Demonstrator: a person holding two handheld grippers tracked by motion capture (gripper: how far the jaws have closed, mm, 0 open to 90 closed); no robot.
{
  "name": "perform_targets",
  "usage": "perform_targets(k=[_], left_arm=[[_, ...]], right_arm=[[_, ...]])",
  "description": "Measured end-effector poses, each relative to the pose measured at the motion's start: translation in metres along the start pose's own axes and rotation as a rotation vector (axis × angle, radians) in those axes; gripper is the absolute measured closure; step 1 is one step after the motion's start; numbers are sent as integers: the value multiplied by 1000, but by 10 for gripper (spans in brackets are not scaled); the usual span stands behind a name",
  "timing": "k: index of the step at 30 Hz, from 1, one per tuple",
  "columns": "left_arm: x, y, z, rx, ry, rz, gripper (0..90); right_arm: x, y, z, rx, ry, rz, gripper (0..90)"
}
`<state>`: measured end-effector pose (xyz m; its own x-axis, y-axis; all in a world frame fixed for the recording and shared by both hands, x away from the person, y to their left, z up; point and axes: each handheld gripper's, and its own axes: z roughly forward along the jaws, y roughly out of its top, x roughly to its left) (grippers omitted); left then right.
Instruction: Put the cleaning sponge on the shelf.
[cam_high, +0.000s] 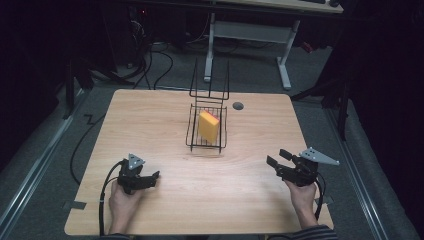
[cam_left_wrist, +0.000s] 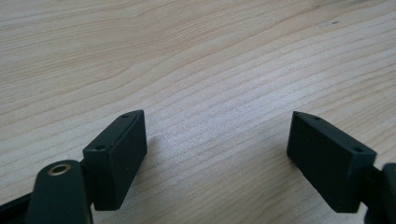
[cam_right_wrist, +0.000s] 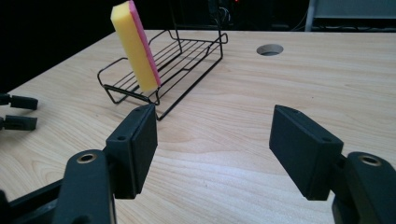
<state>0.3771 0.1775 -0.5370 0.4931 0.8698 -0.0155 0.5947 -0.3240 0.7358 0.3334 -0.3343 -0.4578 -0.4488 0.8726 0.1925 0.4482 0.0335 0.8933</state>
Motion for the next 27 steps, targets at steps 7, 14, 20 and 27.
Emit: perform_targets(k=[7,14,20,27], left_arm=[[0,0,0,1,0,1,205],[0,0,0,0,0,0,206],[0,0,0,1,0,2,205],[0,0,0,1,1,1,206]], right_arm=[[-1,-6,5,14,-3,4,329],[-2,-12,11,33,-13,4,329],[-3,-18,16,53,-26,3,330],[-4,-24,23,89,-43,-4,331]])
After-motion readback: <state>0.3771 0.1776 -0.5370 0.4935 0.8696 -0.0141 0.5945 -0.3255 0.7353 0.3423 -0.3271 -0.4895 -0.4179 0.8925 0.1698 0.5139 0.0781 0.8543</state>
